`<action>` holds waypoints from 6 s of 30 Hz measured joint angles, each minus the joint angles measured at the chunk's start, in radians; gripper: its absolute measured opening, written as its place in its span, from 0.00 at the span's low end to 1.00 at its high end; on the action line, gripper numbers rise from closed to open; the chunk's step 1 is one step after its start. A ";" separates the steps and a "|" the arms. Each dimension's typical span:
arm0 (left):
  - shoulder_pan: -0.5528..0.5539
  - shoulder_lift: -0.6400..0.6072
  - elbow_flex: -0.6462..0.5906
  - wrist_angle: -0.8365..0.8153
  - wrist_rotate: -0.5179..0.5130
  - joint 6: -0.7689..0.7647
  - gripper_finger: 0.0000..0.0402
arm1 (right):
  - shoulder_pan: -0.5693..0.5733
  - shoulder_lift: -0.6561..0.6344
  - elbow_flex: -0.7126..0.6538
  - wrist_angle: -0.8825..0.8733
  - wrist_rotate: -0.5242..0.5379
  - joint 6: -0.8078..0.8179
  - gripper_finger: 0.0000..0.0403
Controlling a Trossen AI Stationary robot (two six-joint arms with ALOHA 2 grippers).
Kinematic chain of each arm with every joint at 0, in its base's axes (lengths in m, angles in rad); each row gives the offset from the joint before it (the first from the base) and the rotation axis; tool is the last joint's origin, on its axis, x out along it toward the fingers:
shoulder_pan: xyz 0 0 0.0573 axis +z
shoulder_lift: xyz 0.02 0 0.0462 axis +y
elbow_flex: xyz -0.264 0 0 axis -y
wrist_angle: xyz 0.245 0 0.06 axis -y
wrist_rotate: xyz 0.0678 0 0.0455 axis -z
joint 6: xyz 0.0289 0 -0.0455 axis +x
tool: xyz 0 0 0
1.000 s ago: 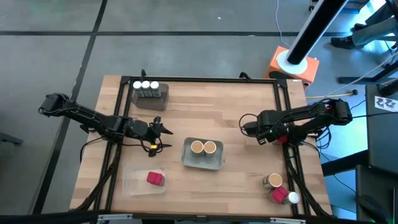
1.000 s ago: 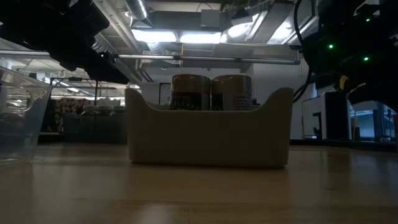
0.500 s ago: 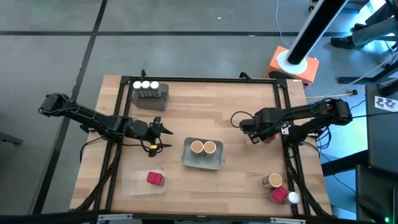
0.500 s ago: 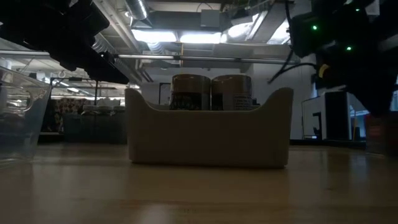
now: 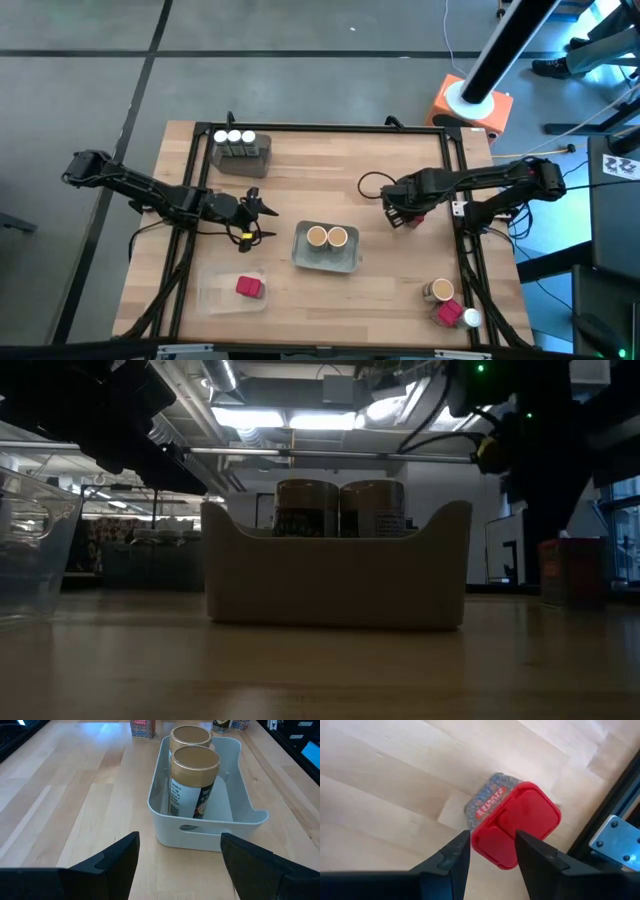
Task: Sort spices by type
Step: Put the top red seasoning can into the white bin
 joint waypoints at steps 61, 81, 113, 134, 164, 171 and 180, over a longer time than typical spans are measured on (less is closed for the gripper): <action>-0.003 0.000 0.000 -0.001 0.000 -0.029 0.65 | -0.005 -0.001 -0.019 -0.053 0.114 0.293 0.84; -0.003 0.000 0.000 -0.006 0.000 -0.021 0.65 | 0.078 -0.001 -0.123 -0.010 0.123 0.406 0.84; -0.003 0.000 0.000 -0.005 0.000 -0.018 0.65 | 0.145 -0.001 -0.278 0.519 0.067 0.026 0.46; -0.002 0.000 0.000 0.001 -0.003 -0.006 0.65 | 0.550 0.015 -0.021 1.029 0.202 -0.181 0.46; -0.002 0.000 0.001 0.000 -0.004 -0.041 0.65 | 0.506 0.644 0.623 0.820 0.117 -0.628 0.46; -0.002 0.000 0.001 0.000 -0.004 -0.077 0.65 | 0.465 0.716 0.637 0.774 0.074 -0.628 0.46; -0.002 0.000 0.001 0.000 -0.004 -0.082 0.65 | 0.464 0.801 0.637 0.765 0.057 -0.600 0.46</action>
